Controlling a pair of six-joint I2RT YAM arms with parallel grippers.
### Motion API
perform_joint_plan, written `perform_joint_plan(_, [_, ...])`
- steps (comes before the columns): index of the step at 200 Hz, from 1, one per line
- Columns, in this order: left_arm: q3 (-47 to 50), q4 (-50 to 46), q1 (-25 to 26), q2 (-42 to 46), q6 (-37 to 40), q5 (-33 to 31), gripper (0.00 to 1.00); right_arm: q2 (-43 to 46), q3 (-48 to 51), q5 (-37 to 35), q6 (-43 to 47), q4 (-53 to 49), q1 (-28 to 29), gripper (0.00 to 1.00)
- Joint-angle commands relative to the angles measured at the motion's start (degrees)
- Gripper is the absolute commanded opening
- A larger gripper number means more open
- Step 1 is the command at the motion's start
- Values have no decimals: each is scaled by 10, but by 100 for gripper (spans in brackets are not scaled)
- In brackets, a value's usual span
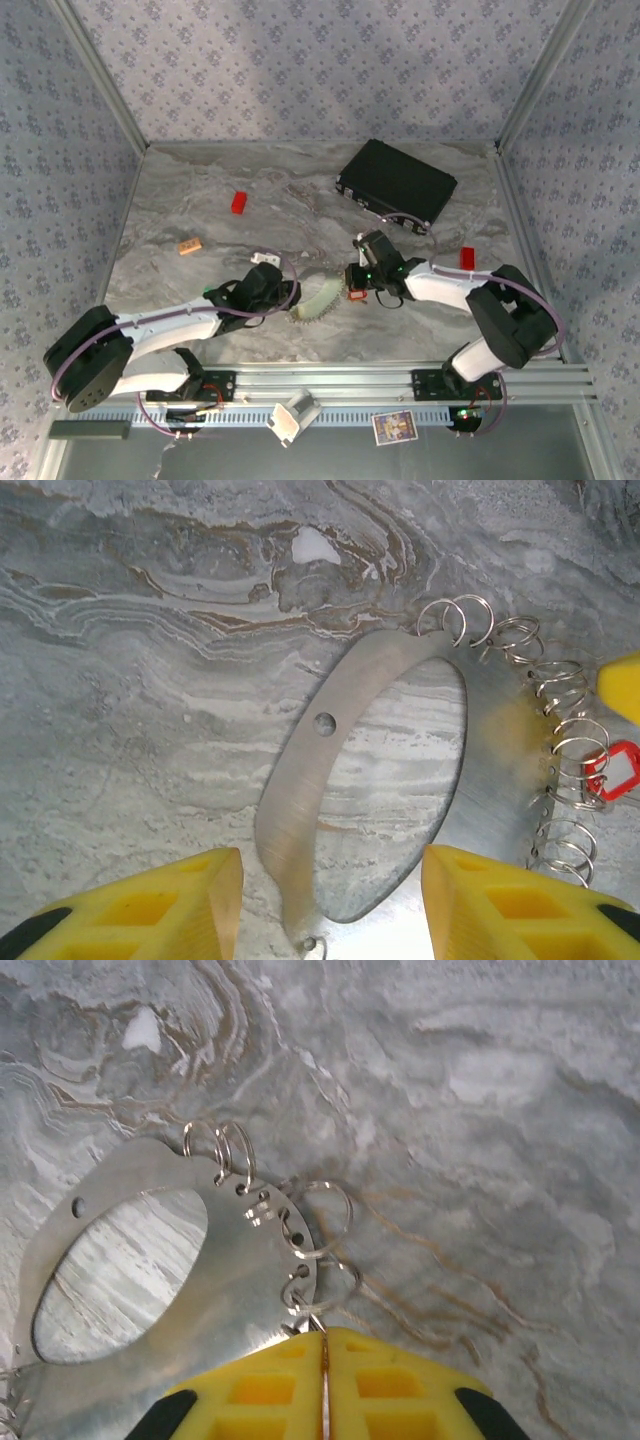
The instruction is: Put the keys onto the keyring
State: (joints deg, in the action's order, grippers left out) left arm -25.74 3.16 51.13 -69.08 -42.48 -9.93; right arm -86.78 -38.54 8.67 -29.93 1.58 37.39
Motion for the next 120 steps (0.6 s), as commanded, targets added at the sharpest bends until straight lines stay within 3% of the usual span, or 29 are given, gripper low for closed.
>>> perform_joint_plan(1, [7,-4,9,0,-38,-16,50,-22,-28,29,31,-4,-12,7])
perform_joint_plan(43, [18,-32,25,18,-68,-19,49,-58,-64,37,51,-25,-21,12])
perform_joint_plan(68, [23,-60,36,34,-77,-14,48,-47,-81,22,63,-62,-21,27])
perform_joint_plan(100, [27,-58,45,30,-79,11,46,1,-67,-16,60,-124,-13,38])
perform_joint_plan(120, [24,-50,46,18,-74,25,45,13,-46,-2,41,-125,-10,41])
